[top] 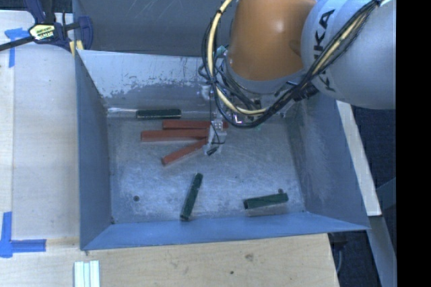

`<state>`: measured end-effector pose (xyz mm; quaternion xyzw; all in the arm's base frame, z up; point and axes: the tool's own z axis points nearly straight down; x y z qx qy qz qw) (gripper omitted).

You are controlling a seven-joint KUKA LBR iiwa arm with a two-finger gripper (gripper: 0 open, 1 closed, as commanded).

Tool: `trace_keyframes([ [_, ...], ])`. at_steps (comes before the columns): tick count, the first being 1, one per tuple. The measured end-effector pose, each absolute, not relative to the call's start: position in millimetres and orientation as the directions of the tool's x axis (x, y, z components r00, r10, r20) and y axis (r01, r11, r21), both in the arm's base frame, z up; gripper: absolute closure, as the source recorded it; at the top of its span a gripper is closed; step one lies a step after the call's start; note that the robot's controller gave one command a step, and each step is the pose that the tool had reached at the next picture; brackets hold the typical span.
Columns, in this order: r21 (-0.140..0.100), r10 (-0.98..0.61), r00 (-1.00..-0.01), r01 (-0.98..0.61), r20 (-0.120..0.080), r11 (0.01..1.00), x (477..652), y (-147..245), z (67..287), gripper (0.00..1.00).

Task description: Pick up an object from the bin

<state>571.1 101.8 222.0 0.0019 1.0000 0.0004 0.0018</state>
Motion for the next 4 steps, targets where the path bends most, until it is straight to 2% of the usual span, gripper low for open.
trace_keyframes([
  [1,-0.002,0.062,-0.998,0.062,0.004,0.998,600.1,82.9,131.5,0.00],
  [2,-0.003,0.015,-1.000,0.015,0.003,1.000,615.9,42.2,66.4,0.00],
  [3,0.000,0.013,-1.000,0.013,-0.004,1.000,617.8,45.2,71.2,1.00],
  [4,0.002,0.077,-0.997,0.077,-0.011,0.997,600.0,46.5,195.3,1.00],
])
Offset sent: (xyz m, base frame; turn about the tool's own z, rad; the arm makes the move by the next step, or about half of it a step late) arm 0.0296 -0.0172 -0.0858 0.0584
